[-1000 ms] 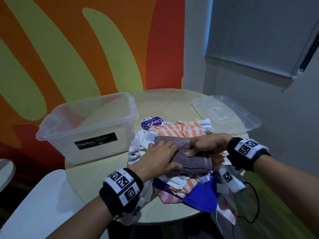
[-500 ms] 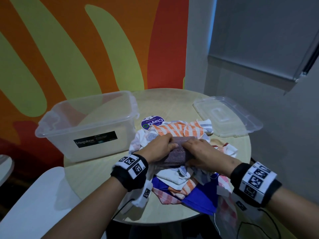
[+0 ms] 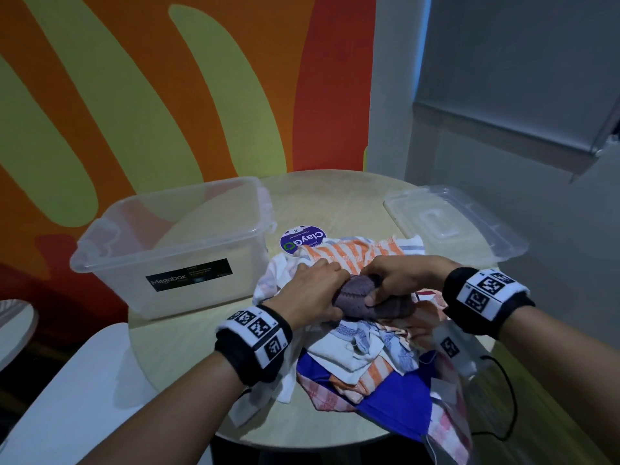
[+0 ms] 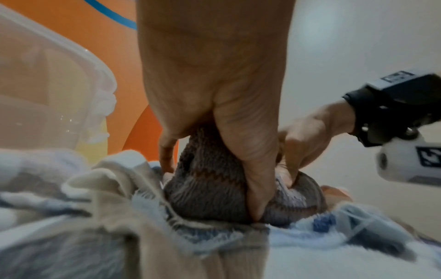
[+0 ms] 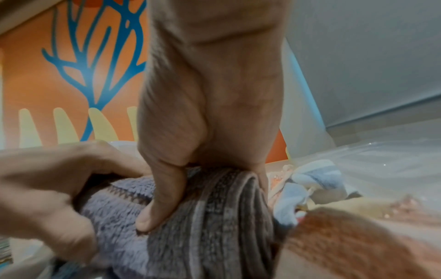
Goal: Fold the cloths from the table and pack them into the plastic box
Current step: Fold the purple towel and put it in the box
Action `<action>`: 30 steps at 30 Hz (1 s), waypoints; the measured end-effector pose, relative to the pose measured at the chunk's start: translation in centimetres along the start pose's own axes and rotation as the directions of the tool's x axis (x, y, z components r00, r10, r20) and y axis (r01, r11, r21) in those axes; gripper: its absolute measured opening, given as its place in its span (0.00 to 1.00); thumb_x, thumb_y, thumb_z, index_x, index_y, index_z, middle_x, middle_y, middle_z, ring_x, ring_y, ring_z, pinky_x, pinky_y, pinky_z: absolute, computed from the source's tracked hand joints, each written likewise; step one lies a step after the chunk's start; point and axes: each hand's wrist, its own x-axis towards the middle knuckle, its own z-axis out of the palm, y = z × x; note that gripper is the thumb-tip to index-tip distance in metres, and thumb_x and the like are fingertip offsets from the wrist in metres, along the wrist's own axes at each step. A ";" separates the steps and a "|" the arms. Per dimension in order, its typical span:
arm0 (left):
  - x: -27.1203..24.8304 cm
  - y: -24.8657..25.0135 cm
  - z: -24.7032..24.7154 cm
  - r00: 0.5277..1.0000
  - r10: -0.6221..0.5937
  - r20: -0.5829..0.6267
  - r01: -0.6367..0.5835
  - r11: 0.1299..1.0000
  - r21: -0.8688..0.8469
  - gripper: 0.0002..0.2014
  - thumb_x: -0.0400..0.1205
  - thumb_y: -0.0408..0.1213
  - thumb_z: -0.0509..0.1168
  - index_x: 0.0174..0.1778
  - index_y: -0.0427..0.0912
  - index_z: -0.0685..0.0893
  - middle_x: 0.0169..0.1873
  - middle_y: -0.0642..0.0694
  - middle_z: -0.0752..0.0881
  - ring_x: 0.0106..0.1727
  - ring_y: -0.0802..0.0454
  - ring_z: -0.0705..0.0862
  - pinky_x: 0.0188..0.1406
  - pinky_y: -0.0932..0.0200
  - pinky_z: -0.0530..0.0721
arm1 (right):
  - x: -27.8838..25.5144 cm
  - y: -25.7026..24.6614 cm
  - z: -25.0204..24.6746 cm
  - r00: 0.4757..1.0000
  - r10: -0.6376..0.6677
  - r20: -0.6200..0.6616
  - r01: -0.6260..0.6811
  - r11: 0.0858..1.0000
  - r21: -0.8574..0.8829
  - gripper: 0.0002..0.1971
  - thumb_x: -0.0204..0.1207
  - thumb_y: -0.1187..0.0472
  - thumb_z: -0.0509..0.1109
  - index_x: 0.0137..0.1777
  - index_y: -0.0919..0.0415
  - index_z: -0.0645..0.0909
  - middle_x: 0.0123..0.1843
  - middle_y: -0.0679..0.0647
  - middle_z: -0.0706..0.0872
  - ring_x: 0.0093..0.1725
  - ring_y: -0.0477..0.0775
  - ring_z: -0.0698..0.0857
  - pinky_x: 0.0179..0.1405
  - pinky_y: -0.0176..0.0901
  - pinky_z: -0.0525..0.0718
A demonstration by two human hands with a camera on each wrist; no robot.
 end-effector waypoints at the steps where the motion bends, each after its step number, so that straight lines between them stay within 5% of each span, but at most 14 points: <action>1: 0.5 -0.1 -0.1 1.000 -0.001 0.007 0.001 0.999 -0.044 0.21 0.71 0.47 0.75 0.59 0.46 0.83 0.51 0.46 0.84 0.54 0.44 0.80 0.49 0.45 0.79 | 0.1 0.2 0.0 1.000 0.005 -0.004 -0.005 1.000 0.019 0.11 0.80 0.53 0.77 0.57 0.55 0.83 0.47 0.46 0.88 0.48 0.51 0.85 0.45 0.42 0.82; 4: 1.6 -0.8 -0.5 0.999 -0.008 0.042 0.014 0.988 -0.151 0.14 0.72 0.45 0.76 0.50 0.45 0.86 0.43 0.45 0.88 0.44 0.44 0.82 0.44 0.47 0.83 | 0.5 0.8 0.1 1.000 0.008 -0.020 -0.007 0.998 0.056 0.11 0.81 0.54 0.76 0.59 0.57 0.82 0.47 0.47 0.88 0.46 0.48 0.85 0.45 0.41 0.82; 8: 2.7 -1.6 0.0 0.997 -0.006 0.076 0.020 0.982 -0.185 0.14 0.74 0.47 0.78 0.51 0.45 0.88 0.44 0.44 0.90 0.42 0.48 0.78 0.42 0.50 0.79 | 1.6 1.5 0.4 0.999 0.016 -0.039 -0.014 0.998 0.062 0.07 0.80 0.54 0.76 0.49 0.48 0.80 0.46 0.47 0.86 0.47 0.52 0.85 0.49 0.47 0.83; 15: 3.8 -0.9 -1.2 0.988 -0.044 0.149 0.063 0.990 -0.127 0.17 0.73 0.49 0.78 0.49 0.42 0.88 0.41 0.45 0.86 0.44 0.43 0.82 0.41 0.49 0.82 | 0.9 1.2 1.2 0.983 0.048 -0.178 -0.040 0.998 0.047 0.14 0.79 0.54 0.77 0.60 0.56 0.81 0.54 0.53 0.87 0.54 0.57 0.85 0.57 0.53 0.82; 17: 3.6 -0.6 -1.2 0.990 -0.073 0.117 0.086 0.990 -0.109 0.18 0.74 0.51 0.77 0.51 0.43 0.86 0.47 0.43 0.87 0.49 0.41 0.84 0.42 0.50 0.80 | 0.0 1.2 1.7 0.928 0.040 -0.370 -0.051 0.998 -0.021 0.20 0.78 0.53 0.78 0.66 0.58 0.80 0.60 0.54 0.84 0.60 0.59 0.81 0.60 0.55 0.82; 19: 3.1 -0.4 -1.6 0.991 -0.114 0.064 0.122 0.981 -0.151 0.16 0.74 0.50 0.76 0.49 0.44 0.85 0.48 0.42 0.88 0.51 0.40 0.85 0.41 0.52 0.77 | -1.6 1.2 2.1 0.782 0.027 -0.622 -0.080 0.995 -0.056 0.21 0.79 0.52 0.77 0.68 0.58 0.79 0.62 0.54 0.81 0.63 0.60 0.78 0.60 0.55 0.79; 21: 2.3 -0.1 -2.7 0.983 -0.182 0.013 0.178 0.944 -0.277 0.13 0.73 0.50 0.74 0.45 0.47 0.84 0.45 0.44 0.88 0.49 0.42 0.85 0.42 0.53 0.77 | -3.6 0.7 2.1 0.626 0.031 -0.779 -0.043 0.999 0.005 0.09 0.80 0.53 0.75 0.53 0.58 0.84 0.51 0.52 0.84 0.53 0.57 0.82 0.46 0.47 0.77; 23: 1.7 0.2 -4.3 0.962 -0.267 -0.060 0.218 0.879 -0.423 0.17 0.69 0.54 0.70 0.42 0.43 0.85 0.42 0.43 0.90 0.47 0.41 0.87 0.41 0.51 0.81 | -5.2 -0.1 1.8 0.661 0.125 -0.740 0.018 0.983 0.181 0.13 0.82 0.52 0.74 0.39 0.60 0.86 0.35 0.54 0.87 0.37 0.51 0.84 0.34 0.40 0.76; 26: 0.9 1.0 -7.0 0.908 -0.371 -0.194 0.200 0.792 -0.576 0.21 0.66 0.57 0.69 0.38 0.40 0.86 0.37 0.42 0.90 0.43 0.41 0.87 0.35 0.52 0.78 | -6.4 -2.8 1.6 0.806 0.166 -0.568 0.265 0.756 0.598 0.19 0.81 0.47 0.74 0.48 0.66 0.90 0.37 0.57 0.89 0.37 0.53 0.85 0.42 0.46 0.82; 28: 0.4 1.9 -8.4 0.889 -0.396 -0.228 0.158 0.734 -0.660 0.19 0.69 0.56 0.71 0.37 0.42 0.85 0.35 0.44 0.90 0.40 0.43 0.89 0.33 0.51 0.81 | -6.2 -5.3 1.2 0.838 0.101 -0.536 0.428 0.487 0.761 0.23 0.80 0.46 0.73 0.58 0.69 0.87 0.43 0.58 0.90 0.42 0.55 0.85 0.47 0.50 0.82; 30: -0.4 2.3 -9.3 0.886 -0.408 -0.220 0.104 0.637 -0.763 0.17 0.71 0.55 0.73 0.41 0.42 0.88 0.36 0.45 0.93 0.41 0.46 0.92 0.38 0.45 0.91 | -6.0 -7.8 0.4 0.832 0.066 -0.550 0.497 0.353 0.793 0.20 0.84 0.49 0.70 0.60 0.68 0.87 0.45 0.58 0.92 0.42 0.53 0.90 0.44 0.44 0.86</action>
